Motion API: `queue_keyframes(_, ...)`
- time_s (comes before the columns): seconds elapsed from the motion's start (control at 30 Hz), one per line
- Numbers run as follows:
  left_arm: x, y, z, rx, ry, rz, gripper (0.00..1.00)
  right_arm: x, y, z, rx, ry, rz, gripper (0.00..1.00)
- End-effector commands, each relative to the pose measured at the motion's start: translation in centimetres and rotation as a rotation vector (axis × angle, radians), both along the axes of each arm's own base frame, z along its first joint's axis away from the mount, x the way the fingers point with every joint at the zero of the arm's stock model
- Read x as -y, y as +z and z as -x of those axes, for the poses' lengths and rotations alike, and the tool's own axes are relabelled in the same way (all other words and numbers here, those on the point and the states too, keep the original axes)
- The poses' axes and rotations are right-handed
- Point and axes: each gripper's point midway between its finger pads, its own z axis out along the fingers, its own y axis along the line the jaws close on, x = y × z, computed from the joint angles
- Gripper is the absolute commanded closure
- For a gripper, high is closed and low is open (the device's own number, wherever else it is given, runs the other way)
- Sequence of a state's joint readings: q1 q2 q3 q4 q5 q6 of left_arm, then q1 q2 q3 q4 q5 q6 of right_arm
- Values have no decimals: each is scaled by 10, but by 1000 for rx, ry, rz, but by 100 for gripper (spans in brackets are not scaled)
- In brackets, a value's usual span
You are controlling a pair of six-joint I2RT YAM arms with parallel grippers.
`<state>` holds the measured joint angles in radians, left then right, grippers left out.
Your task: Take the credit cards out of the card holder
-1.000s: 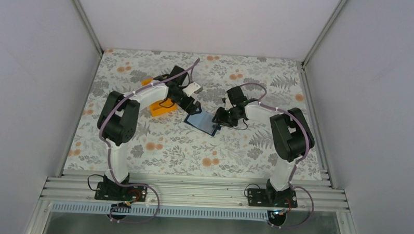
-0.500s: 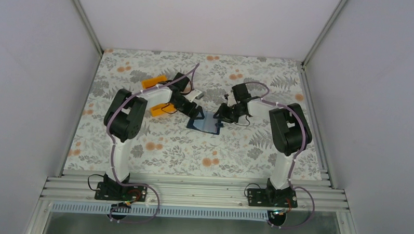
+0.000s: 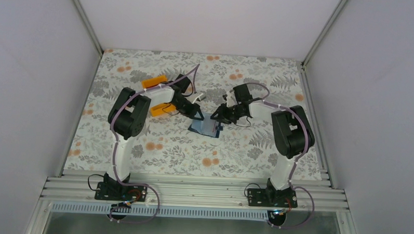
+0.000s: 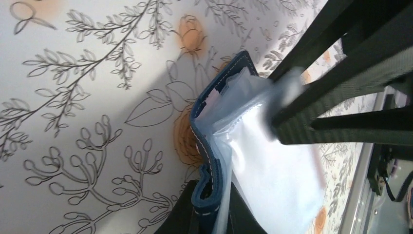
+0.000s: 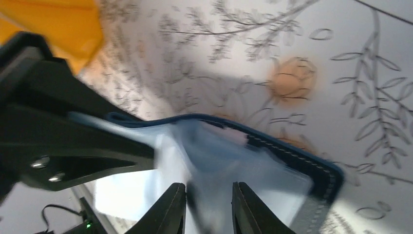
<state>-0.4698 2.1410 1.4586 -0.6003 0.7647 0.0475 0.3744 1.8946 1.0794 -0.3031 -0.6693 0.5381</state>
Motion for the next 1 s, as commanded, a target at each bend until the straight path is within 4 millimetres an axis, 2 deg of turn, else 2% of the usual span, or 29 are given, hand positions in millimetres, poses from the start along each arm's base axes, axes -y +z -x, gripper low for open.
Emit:
queue_keyframes(0.0,10,35,-3,44,-55,102,98,-3,62,-13,155,55,-104,72)
queue_keyframes(0.13,5,91,-17,237,-126,133,97,22,107,-24,297,47,-118,63)
queue_keyframes(0.2,1,125,-19,358,-162,135,98,33,147,-25,420,49,-146,55)
queue_keyframes(0.33,-7,186,-13,561,-239,131,98,52,210,-21,647,52,-166,40)
queue_keyframes(0.5,-18,265,3,764,-296,129,98,48,279,3,898,121,-236,18)
queue_keyframes(0.57,-20,305,13,849,-301,162,98,41,303,15,991,159,-260,11)
queue_keyframes(0.67,-20,344,24,926,-294,200,98,26,336,39,1121,252,-301,0)
queue_keyframes(0.87,-17,386,47,988,-322,267,98,22,369,43,1199,280,-292,5)
queue_keyframes(0.97,-18,400,53,1017,-332,283,98,19,378,51,1219,333,-312,17)
